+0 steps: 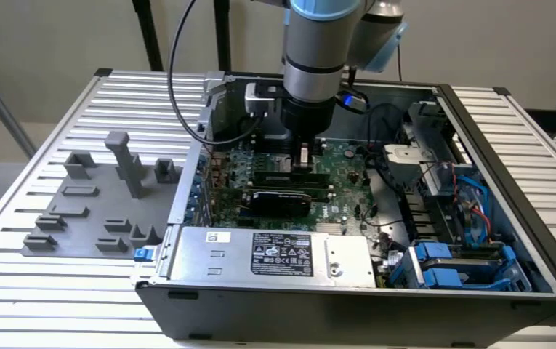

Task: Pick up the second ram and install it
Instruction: 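Insert the second ram into the second slot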

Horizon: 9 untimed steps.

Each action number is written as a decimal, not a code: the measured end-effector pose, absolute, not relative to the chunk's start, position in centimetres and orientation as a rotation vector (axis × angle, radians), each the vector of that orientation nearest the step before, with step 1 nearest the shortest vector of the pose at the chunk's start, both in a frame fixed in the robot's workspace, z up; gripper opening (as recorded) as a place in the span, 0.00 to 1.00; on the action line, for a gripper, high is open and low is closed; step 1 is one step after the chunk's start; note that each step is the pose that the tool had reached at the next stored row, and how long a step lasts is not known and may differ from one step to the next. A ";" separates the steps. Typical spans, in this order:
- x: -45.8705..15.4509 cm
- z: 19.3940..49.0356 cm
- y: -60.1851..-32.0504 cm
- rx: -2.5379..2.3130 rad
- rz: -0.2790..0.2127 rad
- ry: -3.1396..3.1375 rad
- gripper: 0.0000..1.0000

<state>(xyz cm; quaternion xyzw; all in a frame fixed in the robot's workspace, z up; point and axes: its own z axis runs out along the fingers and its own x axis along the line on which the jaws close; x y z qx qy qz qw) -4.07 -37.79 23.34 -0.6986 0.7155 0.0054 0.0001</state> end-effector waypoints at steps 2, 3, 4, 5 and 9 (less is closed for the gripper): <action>-4.1 23.2 -37.8 -2.194 0.017 2.249 0.00; -4.1 23.1 -37.8 -2.193 0.017 2.249 0.00; -4.1 23.1 -37.8 -2.193 0.017 2.250 0.00; -4.1 23.0 -37.8 -2.192 0.017 2.250 0.00; -4.1 22.9 -37.8 -2.192 0.017 2.251 0.00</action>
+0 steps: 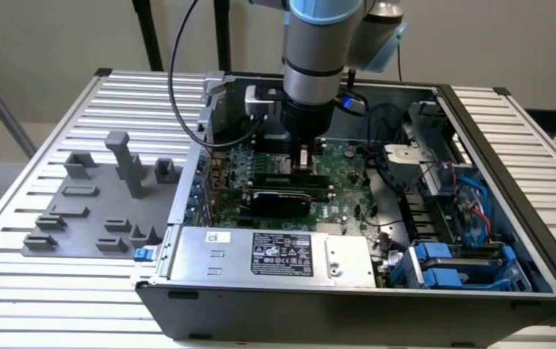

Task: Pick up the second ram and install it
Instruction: 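Insert the second ram into the second slot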

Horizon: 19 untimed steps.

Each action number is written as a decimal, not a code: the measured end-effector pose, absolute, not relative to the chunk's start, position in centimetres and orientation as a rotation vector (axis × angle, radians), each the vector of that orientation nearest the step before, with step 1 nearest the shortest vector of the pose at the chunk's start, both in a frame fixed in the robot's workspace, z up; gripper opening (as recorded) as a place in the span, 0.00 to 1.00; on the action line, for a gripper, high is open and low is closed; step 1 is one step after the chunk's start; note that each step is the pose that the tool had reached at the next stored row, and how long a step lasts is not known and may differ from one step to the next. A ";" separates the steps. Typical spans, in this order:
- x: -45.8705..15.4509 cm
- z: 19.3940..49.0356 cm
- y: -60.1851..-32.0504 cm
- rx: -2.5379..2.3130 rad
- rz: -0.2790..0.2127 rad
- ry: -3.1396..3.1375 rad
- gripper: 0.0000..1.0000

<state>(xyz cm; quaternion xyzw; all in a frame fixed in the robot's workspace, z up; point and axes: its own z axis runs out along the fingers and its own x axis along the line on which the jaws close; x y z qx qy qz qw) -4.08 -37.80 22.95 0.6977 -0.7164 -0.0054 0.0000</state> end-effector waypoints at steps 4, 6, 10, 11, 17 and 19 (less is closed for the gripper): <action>-4.1 22.8 -37.8 2.191 -0.017 -2.251 0.00; -4.1 22.8 -37.8 2.191 -0.017 -2.251 0.00; -4.1 22.8 -37.8 2.190 -0.017 -2.252 0.00; -4.1 22.8 -37.8 2.190 -0.018 -2.252 0.00; -3.9 22.9 -37.8 2.187 -0.025 -2.248 0.00; -3.9 23.0 -37.8 2.186 -0.027 -2.247 0.00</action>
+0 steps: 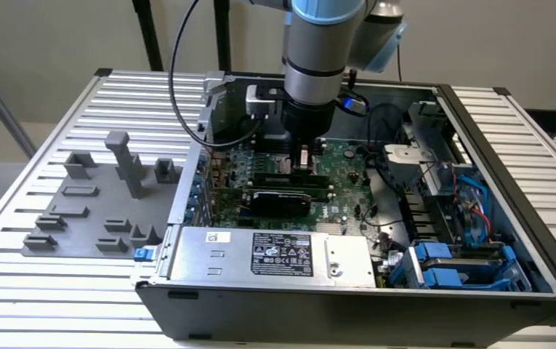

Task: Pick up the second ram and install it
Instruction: 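Insert the second ram into the second slot, then press down the second ram until it locks into place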

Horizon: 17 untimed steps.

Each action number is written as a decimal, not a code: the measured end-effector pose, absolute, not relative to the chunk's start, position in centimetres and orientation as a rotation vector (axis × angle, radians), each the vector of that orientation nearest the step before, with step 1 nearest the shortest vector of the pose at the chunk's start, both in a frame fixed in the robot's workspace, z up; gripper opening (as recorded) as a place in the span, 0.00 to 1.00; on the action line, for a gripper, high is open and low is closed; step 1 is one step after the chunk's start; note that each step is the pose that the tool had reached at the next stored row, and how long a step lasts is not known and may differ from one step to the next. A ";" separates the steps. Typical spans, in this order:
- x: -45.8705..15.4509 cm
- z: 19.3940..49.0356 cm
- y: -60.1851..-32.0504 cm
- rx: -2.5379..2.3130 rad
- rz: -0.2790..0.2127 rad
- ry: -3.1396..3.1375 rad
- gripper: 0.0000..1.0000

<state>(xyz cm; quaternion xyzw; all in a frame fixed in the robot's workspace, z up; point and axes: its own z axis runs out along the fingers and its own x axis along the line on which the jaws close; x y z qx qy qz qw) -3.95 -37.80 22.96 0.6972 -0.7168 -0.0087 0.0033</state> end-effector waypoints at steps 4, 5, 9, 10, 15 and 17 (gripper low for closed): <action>-3.9 23.0 -37.8 2.185 -0.025 -2.246 0.00; -3.9 23.0 -37.8 2.184 -0.023 -2.245 0.00; -3.9 23.0 -37.8 2.181 -0.016 -2.242 0.00; -3.9 23.0 -37.8 2.181 -0.016 -2.242 0.00; -3.9 22.9 -37.8 2.180 -0.016 -2.243 0.00; -3.9 22.9 -37.7 2.178 -0.016 -2.245 0.00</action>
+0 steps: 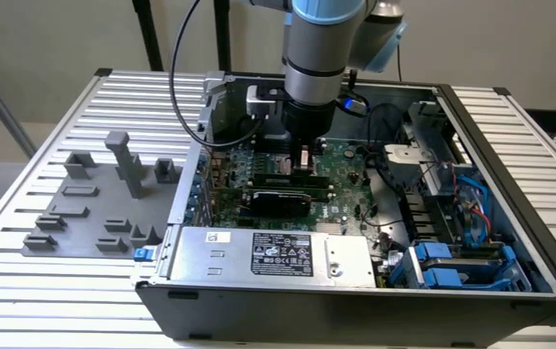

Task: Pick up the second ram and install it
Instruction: 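Press down the second ram until it locks into place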

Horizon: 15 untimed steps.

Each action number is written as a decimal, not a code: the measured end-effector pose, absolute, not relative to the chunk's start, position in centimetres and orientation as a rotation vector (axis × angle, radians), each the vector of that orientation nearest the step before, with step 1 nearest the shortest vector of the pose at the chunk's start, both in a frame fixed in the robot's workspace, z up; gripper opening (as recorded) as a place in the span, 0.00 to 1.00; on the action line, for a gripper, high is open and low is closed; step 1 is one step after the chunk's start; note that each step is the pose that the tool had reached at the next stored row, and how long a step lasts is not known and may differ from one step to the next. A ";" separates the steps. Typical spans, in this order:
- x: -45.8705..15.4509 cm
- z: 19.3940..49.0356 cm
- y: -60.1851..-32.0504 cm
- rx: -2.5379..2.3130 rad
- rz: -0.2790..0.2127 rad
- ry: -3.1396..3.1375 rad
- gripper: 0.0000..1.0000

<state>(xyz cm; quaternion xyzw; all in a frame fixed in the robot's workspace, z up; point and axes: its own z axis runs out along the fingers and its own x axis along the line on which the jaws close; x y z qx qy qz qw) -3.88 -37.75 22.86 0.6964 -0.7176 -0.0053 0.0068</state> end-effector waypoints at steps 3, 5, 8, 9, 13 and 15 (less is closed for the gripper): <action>-3.9 22.8 -37.7 2.175 -0.016 -2.248 0.00; -3.9 22.8 -37.7 2.174 -0.016 -2.249 0.00; -3.9 22.8 -37.7 2.173 -0.016 -2.249 0.00; -3.9 22.8 -37.7 2.173 -0.016 -2.249 0.00; -3.9 22.7 -37.7 2.173 -0.016 -2.249 0.00; -3.9 22.7 -37.7 2.173 -0.016 -2.249 0.00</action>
